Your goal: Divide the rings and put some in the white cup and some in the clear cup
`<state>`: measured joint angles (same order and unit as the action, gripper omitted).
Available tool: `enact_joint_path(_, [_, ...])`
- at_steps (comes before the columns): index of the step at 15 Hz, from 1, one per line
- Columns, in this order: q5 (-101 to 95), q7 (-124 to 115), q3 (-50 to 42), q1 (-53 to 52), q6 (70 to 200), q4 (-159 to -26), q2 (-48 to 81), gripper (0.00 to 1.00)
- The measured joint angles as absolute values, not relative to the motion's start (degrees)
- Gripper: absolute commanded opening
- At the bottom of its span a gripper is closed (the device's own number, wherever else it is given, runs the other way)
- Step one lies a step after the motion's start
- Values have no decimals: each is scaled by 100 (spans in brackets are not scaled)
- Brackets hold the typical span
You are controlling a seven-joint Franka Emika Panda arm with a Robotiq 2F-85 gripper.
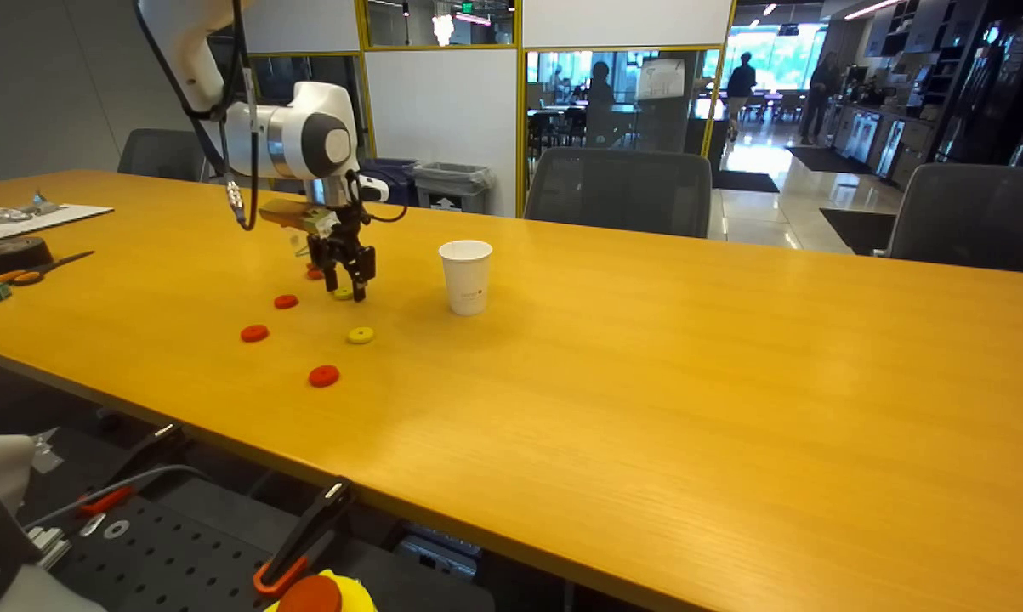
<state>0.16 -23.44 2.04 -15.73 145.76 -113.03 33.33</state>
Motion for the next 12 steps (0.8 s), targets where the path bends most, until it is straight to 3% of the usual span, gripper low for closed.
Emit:
enact_joint_path(3, [-5, -2344, 183, -1587, 14574, -11275, 3336, 21])
enact_joint_path(4, [-25, -2344, 175, -1588, 14572, -11261, 3336, 19])
enact_joint_path(12, [-206, -2344, 16, -1585, 14555, -11077, 3126, 22])
